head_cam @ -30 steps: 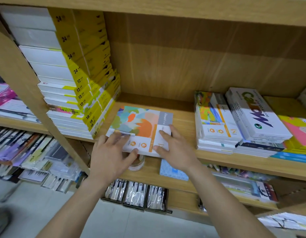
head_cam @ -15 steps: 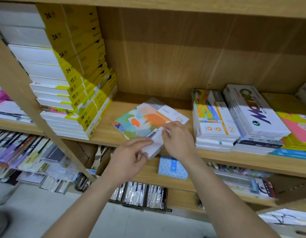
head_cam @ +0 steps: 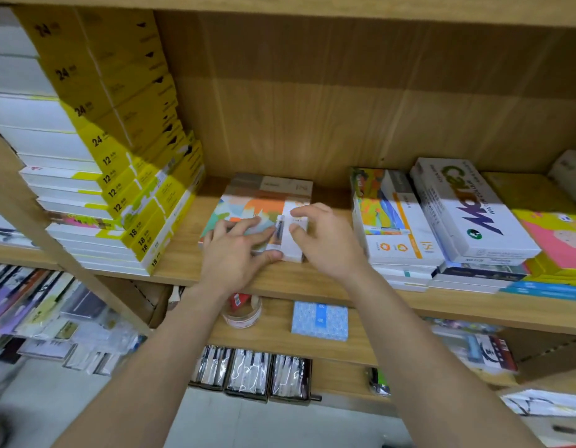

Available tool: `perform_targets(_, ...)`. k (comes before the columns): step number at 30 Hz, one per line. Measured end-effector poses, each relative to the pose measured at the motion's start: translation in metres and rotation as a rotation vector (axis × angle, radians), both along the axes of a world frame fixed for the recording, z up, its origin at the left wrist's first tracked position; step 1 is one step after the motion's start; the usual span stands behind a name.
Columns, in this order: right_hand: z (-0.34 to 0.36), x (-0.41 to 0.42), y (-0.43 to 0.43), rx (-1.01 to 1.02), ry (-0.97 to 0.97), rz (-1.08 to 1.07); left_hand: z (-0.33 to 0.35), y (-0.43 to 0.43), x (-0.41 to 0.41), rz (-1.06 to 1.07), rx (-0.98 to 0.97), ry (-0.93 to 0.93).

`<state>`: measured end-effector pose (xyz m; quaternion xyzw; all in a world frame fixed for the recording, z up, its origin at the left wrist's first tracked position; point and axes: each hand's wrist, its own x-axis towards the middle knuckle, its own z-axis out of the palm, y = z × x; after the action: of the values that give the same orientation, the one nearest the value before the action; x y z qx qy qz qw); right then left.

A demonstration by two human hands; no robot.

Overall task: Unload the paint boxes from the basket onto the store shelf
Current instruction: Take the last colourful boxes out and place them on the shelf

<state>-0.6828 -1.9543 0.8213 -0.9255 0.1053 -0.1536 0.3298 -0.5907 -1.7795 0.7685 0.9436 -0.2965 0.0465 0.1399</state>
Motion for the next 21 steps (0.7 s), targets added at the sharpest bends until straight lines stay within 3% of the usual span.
perform_targets(4, -0.005, -0.082, -0.025, -0.225, -0.258, -0.165, 0.002, -0.013, 0.002, 0.028, 0.020, 0.040)
perform_targets(6, -0.011, -0.109, -0.044, -0.307, -0.234, -0.220, 0.003, -0.019, -0.013, -0.015, -0.103, 0.024)
perform_targets(9, -0.020, -0.136, -0.072, -0.299, -0.187, -0.277, 0.008, -0.054, -0.055, -0.244, -0.302, 0.099)
perform_targets(12, -0.022, -0.161, -0.094, -0.291, -0.243, -0.322, 0.005, -0.101, -0.091, -0.374, -0.323, 0.258)
perform_targets(17, -0.029, -0.188, -0.112, -0.274, -0.347, -0.431, -0.008, -0.138, -0.084, -0.340, -0.369, 0.246)
perform_targets(21, -0.023, -0.192, -0.135, -0.411, -0.343, -0.532, -0.009, -0.144, -0.075, -0.287, -0.362, 0.215)
